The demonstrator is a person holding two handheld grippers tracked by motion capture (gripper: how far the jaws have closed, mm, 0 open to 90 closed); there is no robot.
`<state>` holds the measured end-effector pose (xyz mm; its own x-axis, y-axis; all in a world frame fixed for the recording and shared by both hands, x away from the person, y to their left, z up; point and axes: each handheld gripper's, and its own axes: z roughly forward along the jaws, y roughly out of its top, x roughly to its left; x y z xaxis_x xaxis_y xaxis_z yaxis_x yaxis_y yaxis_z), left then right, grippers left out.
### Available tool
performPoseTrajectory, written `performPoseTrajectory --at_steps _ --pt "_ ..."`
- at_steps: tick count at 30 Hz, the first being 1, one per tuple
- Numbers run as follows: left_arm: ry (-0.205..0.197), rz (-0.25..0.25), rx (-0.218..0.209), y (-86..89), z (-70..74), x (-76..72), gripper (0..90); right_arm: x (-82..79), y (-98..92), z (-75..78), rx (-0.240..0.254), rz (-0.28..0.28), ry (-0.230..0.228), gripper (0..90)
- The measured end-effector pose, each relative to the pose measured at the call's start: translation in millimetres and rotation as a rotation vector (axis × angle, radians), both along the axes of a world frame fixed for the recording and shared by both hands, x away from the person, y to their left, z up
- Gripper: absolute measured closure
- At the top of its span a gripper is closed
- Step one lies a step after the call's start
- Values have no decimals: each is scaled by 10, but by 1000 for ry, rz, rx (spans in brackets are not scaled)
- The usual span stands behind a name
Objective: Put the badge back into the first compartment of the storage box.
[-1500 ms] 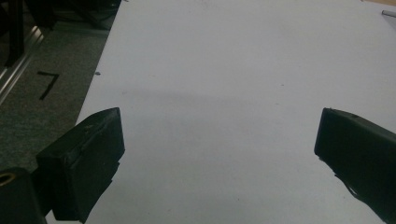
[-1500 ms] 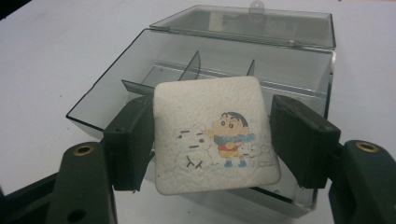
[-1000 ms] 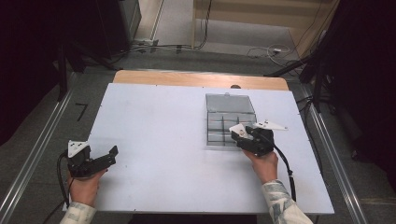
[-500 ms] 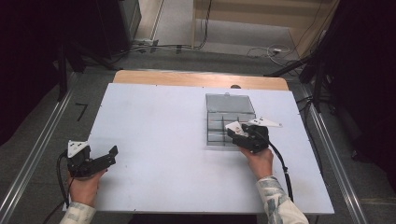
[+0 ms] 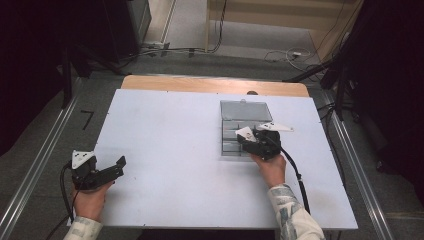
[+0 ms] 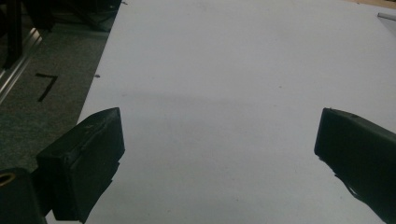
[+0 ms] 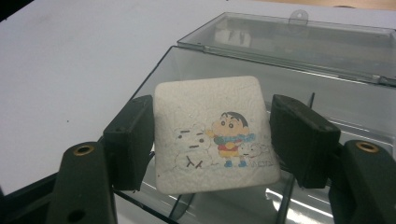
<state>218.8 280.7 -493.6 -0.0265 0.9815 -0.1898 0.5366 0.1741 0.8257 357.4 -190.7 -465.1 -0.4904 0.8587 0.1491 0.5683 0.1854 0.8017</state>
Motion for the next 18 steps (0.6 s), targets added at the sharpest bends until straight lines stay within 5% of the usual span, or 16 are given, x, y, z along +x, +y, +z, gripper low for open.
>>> performPoseTrajectory --at_steps 18 --pt "-1 -1 -2 5 -2 2 17 99 170 25 7 13 -4 310"
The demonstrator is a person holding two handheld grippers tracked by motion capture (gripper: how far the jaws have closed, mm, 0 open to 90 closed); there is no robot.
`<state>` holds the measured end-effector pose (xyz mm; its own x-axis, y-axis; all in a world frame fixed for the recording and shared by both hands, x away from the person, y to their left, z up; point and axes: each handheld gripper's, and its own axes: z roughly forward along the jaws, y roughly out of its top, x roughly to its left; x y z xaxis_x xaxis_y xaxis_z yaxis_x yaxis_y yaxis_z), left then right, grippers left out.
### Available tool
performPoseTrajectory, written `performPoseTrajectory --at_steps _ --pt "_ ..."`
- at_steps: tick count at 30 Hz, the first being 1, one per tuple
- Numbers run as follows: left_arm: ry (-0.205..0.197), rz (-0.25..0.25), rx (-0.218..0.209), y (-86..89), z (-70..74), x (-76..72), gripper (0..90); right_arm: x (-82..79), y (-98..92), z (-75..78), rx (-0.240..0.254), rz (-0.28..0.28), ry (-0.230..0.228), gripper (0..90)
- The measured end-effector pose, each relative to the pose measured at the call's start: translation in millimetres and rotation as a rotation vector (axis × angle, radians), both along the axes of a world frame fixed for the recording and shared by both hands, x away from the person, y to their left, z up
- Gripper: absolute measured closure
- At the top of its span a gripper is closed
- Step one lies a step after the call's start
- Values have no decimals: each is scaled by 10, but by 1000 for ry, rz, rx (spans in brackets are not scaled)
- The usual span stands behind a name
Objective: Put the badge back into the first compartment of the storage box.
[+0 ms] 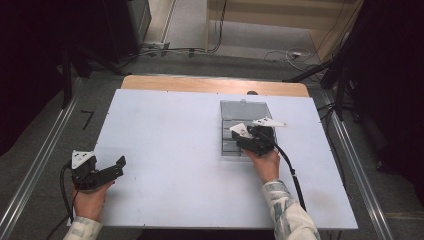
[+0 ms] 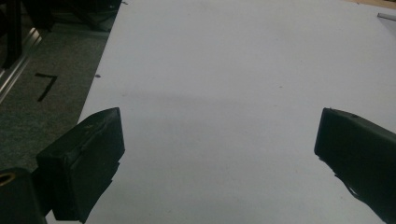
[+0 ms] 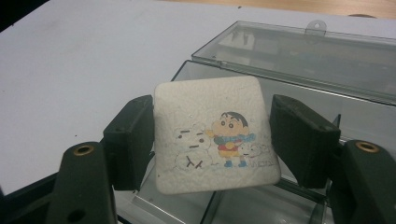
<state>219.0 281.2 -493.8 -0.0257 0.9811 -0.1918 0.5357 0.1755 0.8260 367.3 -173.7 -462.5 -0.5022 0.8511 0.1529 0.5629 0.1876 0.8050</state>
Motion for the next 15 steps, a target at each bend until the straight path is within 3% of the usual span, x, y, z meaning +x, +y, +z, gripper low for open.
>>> performPoseTrajectory --at_steps 15 --pt "-2 -1 -4 7 0 -2 17 79 114 1 11 7 8 310"
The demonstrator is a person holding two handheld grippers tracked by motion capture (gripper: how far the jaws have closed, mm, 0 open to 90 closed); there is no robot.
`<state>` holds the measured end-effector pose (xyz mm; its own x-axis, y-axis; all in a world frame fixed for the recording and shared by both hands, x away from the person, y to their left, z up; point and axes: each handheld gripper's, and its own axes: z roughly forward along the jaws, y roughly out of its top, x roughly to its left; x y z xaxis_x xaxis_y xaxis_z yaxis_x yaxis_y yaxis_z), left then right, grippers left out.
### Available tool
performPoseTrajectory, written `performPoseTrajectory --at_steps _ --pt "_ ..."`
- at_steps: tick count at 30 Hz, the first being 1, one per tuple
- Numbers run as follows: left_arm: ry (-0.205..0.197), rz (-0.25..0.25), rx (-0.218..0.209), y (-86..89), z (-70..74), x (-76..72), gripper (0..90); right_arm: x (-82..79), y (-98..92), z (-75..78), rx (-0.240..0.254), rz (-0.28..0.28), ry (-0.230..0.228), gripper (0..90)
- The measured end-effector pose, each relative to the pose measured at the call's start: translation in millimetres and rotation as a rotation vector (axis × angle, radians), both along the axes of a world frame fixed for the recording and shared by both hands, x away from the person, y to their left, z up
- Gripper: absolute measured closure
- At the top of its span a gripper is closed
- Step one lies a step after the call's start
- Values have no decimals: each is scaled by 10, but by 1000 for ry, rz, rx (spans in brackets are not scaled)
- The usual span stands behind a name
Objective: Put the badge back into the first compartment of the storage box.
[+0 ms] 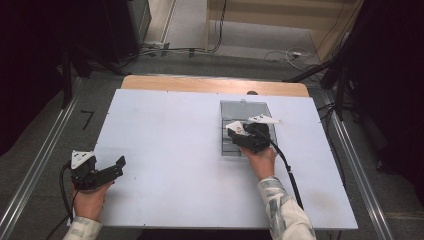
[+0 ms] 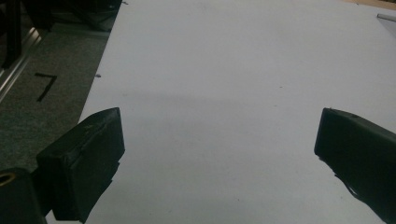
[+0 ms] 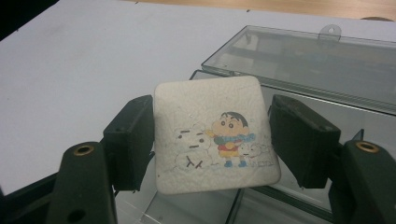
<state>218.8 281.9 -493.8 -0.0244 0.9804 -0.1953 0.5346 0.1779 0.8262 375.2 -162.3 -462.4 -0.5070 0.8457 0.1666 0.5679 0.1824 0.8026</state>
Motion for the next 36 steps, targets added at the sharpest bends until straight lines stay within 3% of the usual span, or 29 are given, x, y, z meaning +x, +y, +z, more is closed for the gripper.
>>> performPoseTrajectory --at_steps 26,32,36 --pt "1 1 1 14 2 -4 17 185 166 -47 51 6 54 309" --pt "1 2 1 12 2 -6 17 231 149 -56 86 -6 82 219" --pt "2 3 3 17 0 -7 17 211 128 -25 67 -9 69 210"
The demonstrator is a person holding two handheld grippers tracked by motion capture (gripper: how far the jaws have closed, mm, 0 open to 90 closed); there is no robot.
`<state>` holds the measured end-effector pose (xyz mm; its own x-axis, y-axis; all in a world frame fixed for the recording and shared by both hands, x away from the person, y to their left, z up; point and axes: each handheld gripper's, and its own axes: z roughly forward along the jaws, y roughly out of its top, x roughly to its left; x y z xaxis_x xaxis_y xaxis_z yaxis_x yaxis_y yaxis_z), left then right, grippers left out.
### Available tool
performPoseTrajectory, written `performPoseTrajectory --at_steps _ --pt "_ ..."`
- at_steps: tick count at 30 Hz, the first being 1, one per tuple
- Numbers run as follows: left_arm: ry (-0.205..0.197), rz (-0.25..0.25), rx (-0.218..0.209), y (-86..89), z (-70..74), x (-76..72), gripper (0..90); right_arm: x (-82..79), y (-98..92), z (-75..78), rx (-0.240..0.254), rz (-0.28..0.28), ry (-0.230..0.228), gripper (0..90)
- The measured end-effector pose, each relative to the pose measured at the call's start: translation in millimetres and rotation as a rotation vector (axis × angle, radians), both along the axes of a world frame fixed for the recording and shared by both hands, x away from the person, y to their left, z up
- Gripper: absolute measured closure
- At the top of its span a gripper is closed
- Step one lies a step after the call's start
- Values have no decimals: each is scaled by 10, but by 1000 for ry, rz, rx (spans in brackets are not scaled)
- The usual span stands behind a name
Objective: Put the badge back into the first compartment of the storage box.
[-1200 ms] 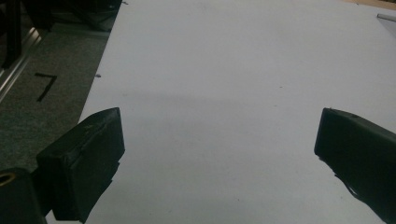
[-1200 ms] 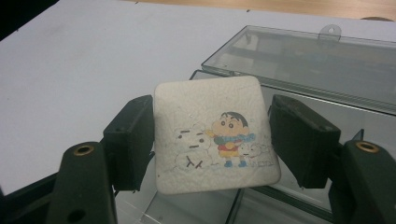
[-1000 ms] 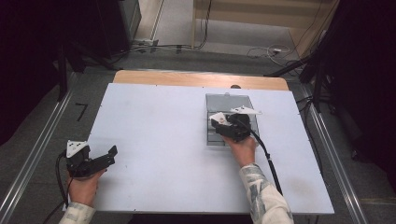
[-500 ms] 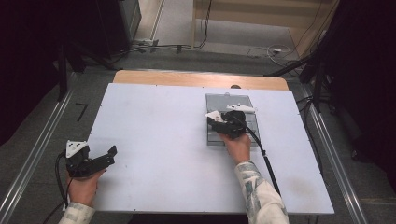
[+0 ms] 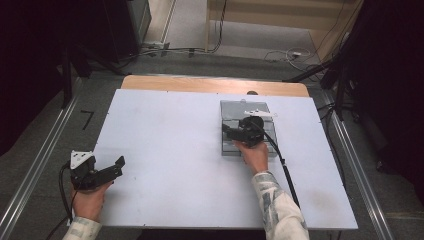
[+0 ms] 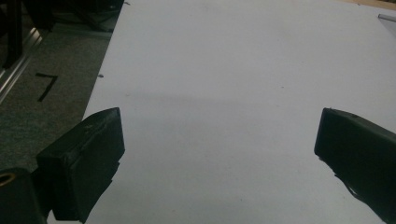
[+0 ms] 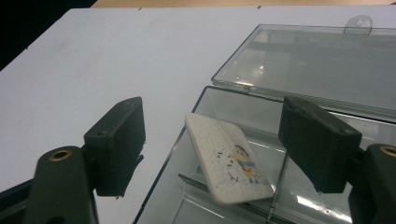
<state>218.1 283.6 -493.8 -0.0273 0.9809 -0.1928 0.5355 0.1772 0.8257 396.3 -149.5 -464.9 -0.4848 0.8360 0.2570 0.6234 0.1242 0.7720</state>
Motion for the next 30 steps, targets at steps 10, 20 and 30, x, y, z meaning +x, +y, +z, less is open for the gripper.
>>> performPoseTrajectory --at_steps 10,20,30 --pt "0 1 3 -9 -1 -1 17 -63 -26 60 -58 25 -22 196" --pt "1 1 4 0 -1 -9 17 -123 -51 113 -71 43 -26 189" --pt "1 0 5 -3 -3 -11 17 -180 -87 105 -101 48 -29 182"
